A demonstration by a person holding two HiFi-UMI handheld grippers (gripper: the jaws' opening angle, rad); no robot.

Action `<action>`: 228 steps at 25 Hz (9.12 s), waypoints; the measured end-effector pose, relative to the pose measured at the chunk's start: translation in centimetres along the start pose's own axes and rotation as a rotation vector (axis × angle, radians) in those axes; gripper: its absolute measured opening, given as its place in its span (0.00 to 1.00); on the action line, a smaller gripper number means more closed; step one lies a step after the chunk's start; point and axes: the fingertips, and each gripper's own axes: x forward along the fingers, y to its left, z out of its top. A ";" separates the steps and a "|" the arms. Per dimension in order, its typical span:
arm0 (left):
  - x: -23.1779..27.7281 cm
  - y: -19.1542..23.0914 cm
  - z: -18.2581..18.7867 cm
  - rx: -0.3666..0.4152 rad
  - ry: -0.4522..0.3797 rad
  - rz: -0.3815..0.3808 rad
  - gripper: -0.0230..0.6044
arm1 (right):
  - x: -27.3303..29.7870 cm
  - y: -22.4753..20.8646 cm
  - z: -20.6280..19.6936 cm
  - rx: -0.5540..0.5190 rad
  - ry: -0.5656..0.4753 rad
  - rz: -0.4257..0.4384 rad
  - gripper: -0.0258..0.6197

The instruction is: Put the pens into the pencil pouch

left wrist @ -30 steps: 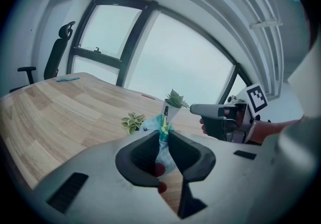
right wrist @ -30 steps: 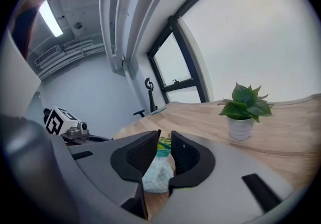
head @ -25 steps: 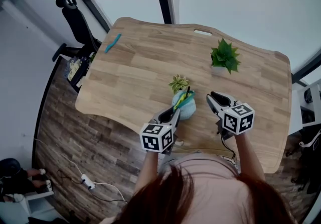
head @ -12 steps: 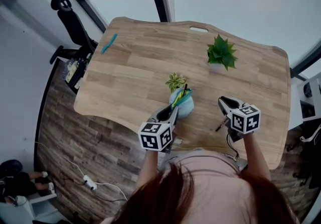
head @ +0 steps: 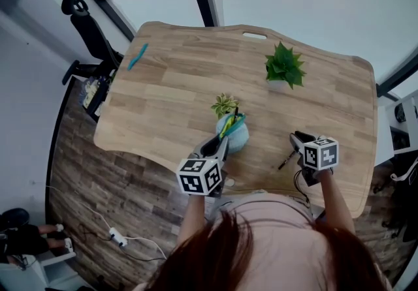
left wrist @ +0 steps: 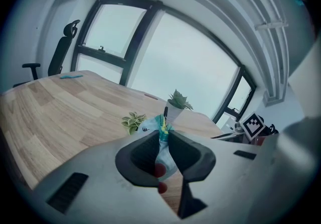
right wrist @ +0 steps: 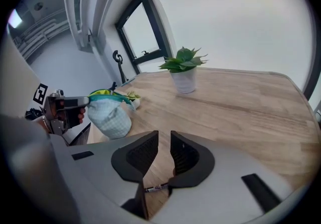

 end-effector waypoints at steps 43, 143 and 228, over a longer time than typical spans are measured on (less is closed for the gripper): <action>0.2 -1.1 -1.0 -0.001 0.020 0.042 0.12 | 2.2 -5.0 -6.9 0.580 0.203 -0.033 0.09; -0.6 -2.3 0.5 0.136 -0.143 0.088 0.12 | 3.0 17.2 14.1 0.015 -0.439 0.540 0.09; -2.8 4.7 -6.7 -0.080 -0.033 0.312 0.27 | 0.5 15.5 6.4 -0.063 -0.279 0.386 0.04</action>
